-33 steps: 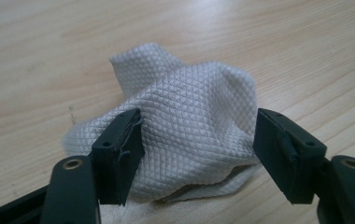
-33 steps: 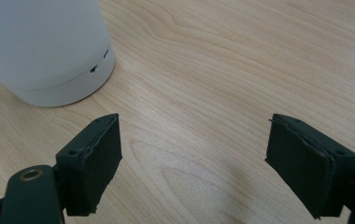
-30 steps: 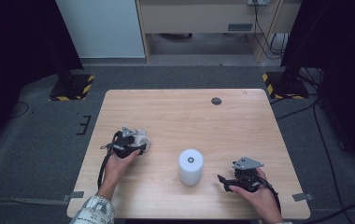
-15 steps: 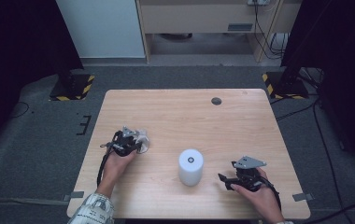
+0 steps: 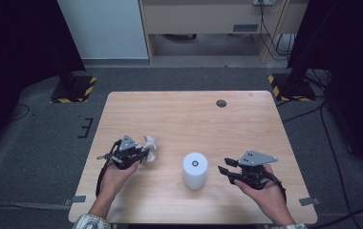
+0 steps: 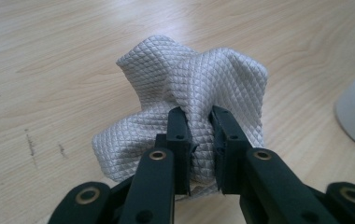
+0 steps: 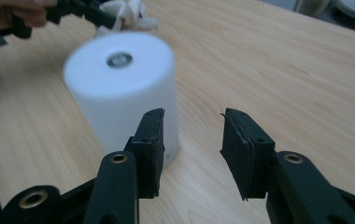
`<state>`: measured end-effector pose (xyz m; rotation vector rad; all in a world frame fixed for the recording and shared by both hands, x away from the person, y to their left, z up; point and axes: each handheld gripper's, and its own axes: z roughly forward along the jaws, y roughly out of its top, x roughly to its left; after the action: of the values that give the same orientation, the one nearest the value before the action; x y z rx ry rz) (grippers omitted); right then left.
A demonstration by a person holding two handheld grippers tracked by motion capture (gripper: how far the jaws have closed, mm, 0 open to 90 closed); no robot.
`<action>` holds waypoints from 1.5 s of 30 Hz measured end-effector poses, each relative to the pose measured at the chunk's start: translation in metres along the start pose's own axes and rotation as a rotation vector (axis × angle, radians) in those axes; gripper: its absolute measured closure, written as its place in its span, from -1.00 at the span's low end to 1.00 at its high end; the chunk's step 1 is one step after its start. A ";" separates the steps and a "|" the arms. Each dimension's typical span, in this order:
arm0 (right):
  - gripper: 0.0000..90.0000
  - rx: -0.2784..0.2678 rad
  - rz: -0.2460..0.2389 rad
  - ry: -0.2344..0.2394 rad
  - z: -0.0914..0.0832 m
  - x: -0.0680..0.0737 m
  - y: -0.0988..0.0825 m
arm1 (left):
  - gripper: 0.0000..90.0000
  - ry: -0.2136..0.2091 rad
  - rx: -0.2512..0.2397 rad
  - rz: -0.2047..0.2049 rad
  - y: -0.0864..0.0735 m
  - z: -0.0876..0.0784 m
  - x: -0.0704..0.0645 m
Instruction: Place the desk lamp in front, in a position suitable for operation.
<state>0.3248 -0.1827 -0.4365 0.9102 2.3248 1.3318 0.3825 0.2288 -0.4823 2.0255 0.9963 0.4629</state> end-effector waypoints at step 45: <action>-0.89 0.054 -0.078 0.112 0.057 0.030 0.020 | 0.73 -0.237 -0.114 0.235 0.075 -0.028 -0.104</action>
<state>0.3414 -0.1177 -0.4476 0.7700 2.4645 1.3255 0.3371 0.1349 -0.4030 2.0464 0.5794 0.3819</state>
